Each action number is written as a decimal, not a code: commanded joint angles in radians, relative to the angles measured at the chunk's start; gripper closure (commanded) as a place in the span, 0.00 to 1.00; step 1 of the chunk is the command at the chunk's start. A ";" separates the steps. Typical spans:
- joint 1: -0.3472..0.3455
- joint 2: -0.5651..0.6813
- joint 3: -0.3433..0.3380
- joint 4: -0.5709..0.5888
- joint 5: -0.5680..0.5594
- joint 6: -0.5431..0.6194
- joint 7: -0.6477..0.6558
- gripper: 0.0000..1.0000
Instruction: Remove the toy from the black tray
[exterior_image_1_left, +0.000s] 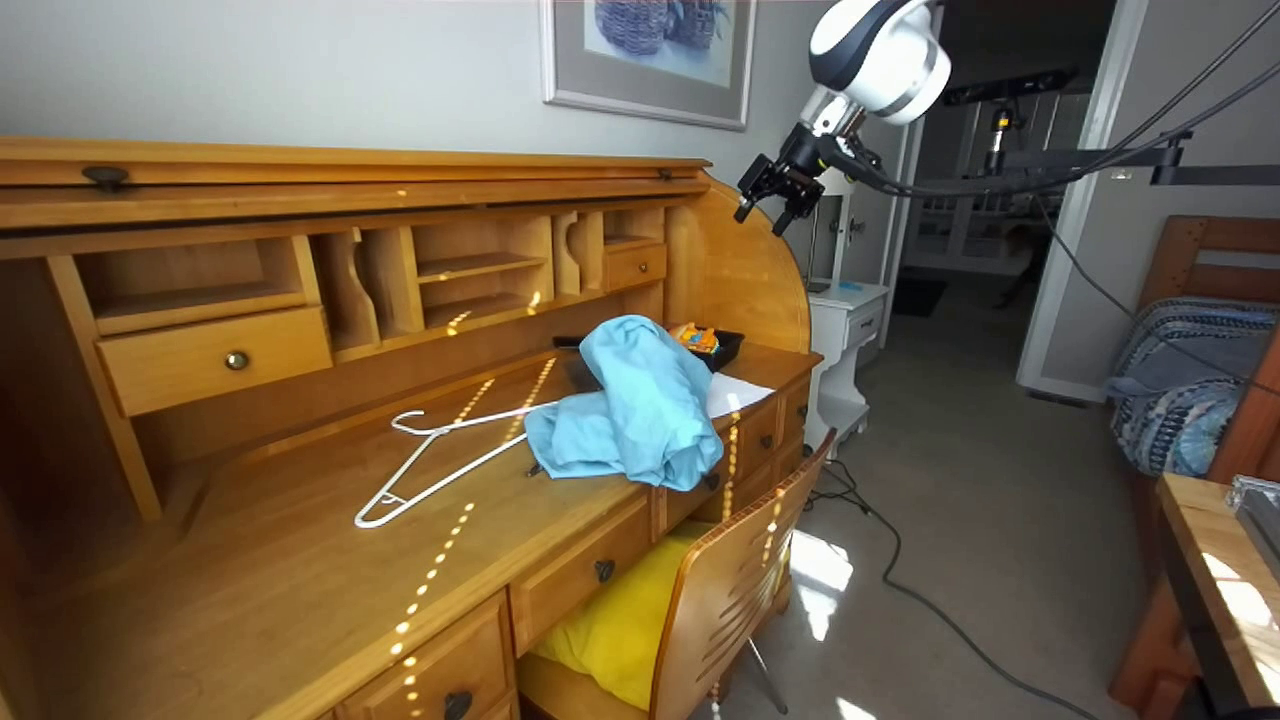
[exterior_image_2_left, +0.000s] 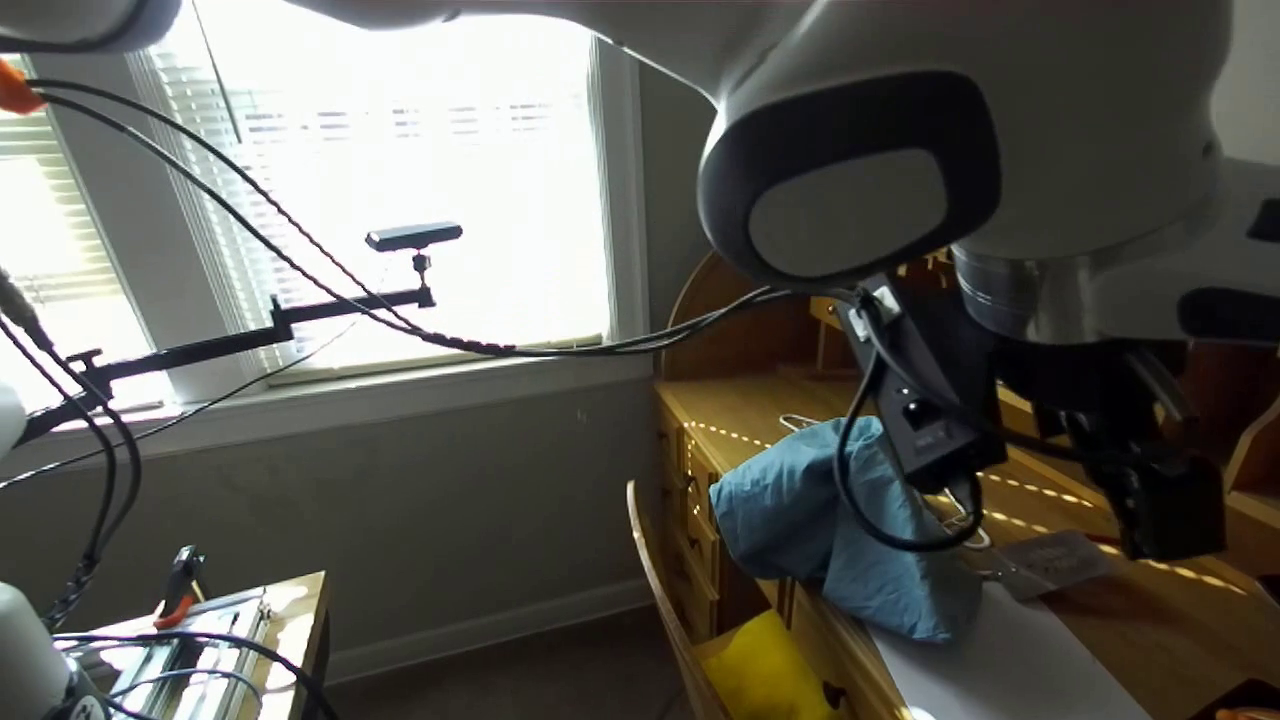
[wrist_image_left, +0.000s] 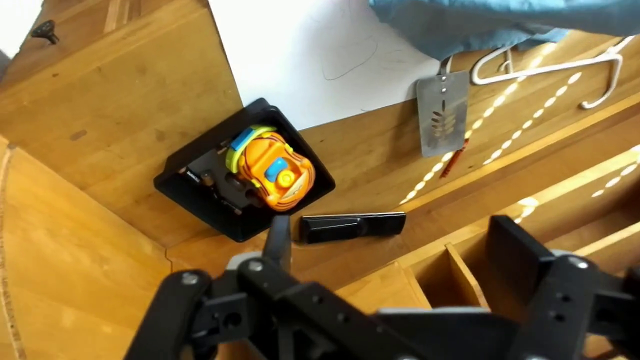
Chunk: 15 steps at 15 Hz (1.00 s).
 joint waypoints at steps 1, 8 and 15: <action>-0.099 0.154 0.077 0.197 -0.139 -0.035 0.138 0.00; -0.151 0.191 0.141 0.232 -0.250 -0.010 0.204 0.00; -0.183 0.307 0.143 0.331 -0.315 0.097 0.150 0.00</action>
